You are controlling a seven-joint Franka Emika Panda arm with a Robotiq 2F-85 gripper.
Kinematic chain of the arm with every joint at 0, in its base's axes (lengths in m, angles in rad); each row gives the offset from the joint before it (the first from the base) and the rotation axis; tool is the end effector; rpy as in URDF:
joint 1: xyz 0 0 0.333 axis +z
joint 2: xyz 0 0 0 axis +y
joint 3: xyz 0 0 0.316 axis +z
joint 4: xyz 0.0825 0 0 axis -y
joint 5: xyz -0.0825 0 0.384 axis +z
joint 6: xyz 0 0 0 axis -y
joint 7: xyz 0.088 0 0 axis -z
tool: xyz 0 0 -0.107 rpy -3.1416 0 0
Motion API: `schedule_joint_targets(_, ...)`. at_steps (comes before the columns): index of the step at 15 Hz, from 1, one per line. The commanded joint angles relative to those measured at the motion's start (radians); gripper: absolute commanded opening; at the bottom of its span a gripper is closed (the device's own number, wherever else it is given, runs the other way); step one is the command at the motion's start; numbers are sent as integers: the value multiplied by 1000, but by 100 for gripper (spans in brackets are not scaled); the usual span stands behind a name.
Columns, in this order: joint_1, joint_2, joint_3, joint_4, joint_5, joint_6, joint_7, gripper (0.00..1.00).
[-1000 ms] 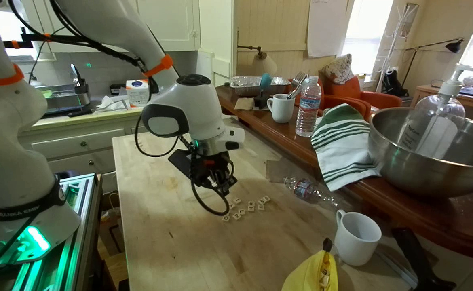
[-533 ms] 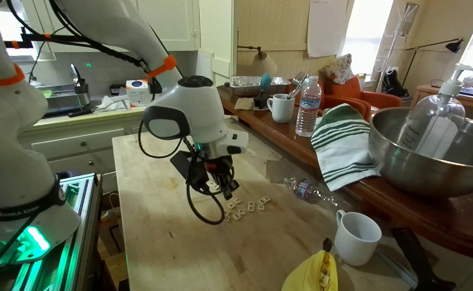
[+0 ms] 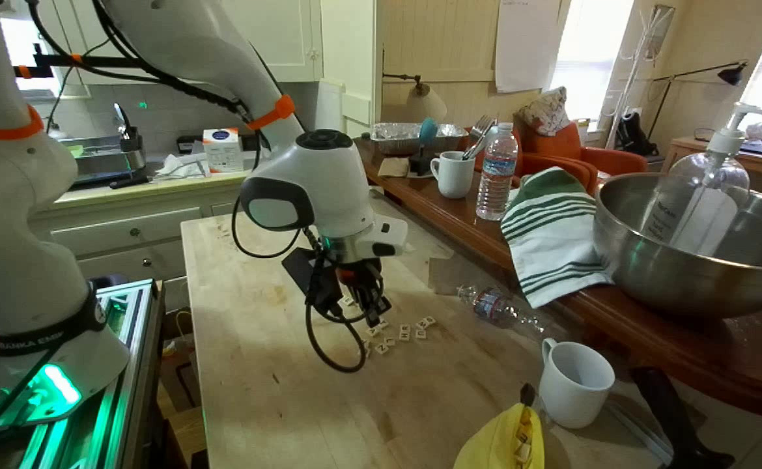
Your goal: Spell the word 'Pea' with the tiles.
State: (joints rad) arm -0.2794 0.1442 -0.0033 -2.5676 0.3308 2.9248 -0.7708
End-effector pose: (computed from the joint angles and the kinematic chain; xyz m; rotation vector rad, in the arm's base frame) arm 0.4433 -0.1501 0.2318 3.0932 0.2674 0.3653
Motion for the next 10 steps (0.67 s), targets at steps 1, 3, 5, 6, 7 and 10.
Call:
schedule_joint_targets(1,-6,46,8,22,24,39,-9,0)
schedule_joint_targets(3,-6,56,8,24,21,45,-9,0)
schedule_joint_targets(5,-9,63,10,26,25,54,-12,0)
schedule_joint_targets(6,-9,68,11,26,25,59,-13,0)
schedule_joint_targets(7,-10,72,13,27,26,64,-13,0)
schedule_joint_targets(10,-12,82,16,30,26,68,-14,0)
